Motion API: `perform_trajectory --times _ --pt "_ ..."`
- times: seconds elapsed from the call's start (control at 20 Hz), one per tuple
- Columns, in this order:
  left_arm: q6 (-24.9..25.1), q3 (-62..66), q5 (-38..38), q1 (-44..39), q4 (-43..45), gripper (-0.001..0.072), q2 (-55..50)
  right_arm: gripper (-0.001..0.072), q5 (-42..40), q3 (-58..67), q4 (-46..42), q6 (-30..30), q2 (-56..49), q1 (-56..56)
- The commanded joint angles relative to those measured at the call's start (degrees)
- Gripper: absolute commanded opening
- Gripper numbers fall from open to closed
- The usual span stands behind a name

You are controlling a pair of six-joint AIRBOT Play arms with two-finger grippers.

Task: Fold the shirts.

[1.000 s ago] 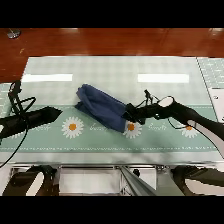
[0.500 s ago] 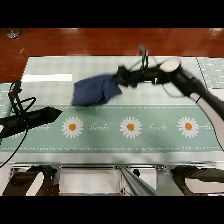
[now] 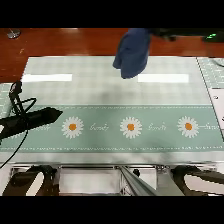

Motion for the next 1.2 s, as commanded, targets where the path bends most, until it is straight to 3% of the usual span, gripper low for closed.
perform_trajectory --times 0.0,0.25,0.85,1.0,1.15 --pt "0.0 0.0 -0.2 0.0 0.0 0.0023 0.0 0.0032 9.1 1.3 -10.6 6.4 4.4 -9.8" --pt "0.0 0.0 -0.1 0.0 0.0 0.0023 0.0 0.0029 22.3 0.5 -24.3 12.2 7.8 -21.1" --pt "1.7 0.0 0.2 0.0 0.0 0.0023 0.0 0.0027 24.0 -28.8 -32.7 12.4 26.5 -54.3" --pt "1.7 -0.1 1.7 0.0 0.0 0.0023 0.0 0.0028 27.8 -35.1 -41.2 12.7 32.0 -62.4" --pt "1.7 -1.0 3.0 0.0 0.0 0.0023 -0.2 0.0030 31.3 -42.1 -54.7 18.7 38.2 -66.7"
